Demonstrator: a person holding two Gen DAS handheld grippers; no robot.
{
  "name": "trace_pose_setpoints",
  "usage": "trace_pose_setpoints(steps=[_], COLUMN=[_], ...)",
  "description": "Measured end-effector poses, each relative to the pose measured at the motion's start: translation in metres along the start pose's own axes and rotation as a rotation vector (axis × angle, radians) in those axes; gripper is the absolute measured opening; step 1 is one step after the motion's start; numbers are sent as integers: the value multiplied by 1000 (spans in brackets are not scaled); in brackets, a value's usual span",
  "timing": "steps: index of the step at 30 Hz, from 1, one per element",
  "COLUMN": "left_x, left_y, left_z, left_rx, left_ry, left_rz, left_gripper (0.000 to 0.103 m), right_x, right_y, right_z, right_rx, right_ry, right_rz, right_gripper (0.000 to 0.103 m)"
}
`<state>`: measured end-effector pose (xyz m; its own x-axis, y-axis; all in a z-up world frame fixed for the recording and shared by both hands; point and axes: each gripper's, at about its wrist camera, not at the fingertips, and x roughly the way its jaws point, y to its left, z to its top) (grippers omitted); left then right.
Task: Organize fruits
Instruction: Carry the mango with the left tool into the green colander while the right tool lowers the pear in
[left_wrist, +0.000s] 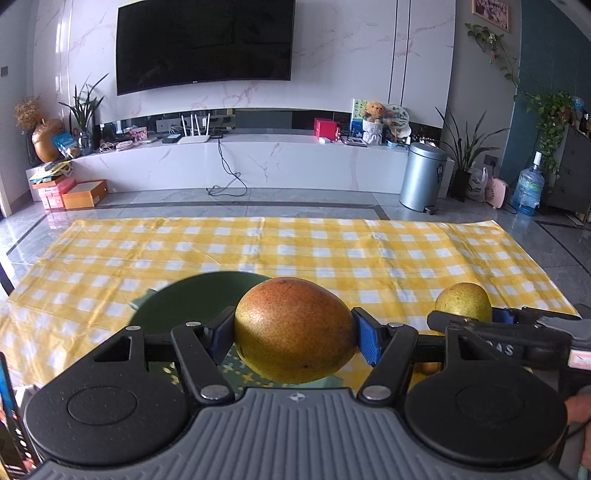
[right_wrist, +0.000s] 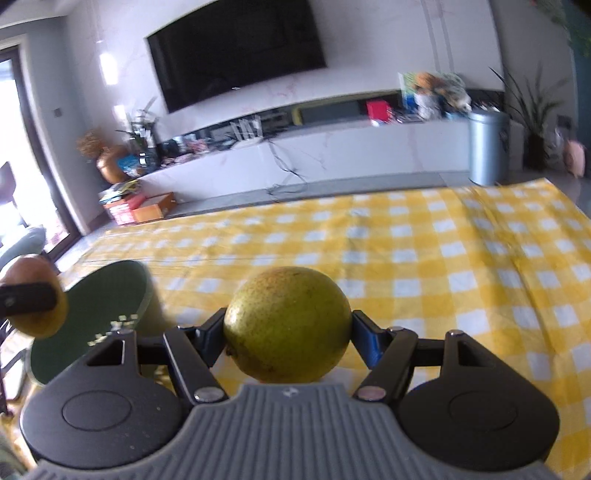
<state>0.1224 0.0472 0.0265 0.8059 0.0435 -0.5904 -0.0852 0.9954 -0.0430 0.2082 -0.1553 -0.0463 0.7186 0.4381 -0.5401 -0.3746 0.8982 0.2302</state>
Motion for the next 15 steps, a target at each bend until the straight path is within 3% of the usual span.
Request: trace_pose_setpoints(steps=[9, 15], left_x=[-8, 8], left_y=[32, 57], left_z=[14, 10], left_rx=[63, 8], left_ry=[26, 80], left_rz=[22, -3], left_gripper=[76, 76], right_x=[-15, -1], right_y=[85, 137], right_z=[14, 19], right_rx=[-137, -338], right_ry=[-5, 70], right_rz=[175, 194], right_gripper=[67, 67])
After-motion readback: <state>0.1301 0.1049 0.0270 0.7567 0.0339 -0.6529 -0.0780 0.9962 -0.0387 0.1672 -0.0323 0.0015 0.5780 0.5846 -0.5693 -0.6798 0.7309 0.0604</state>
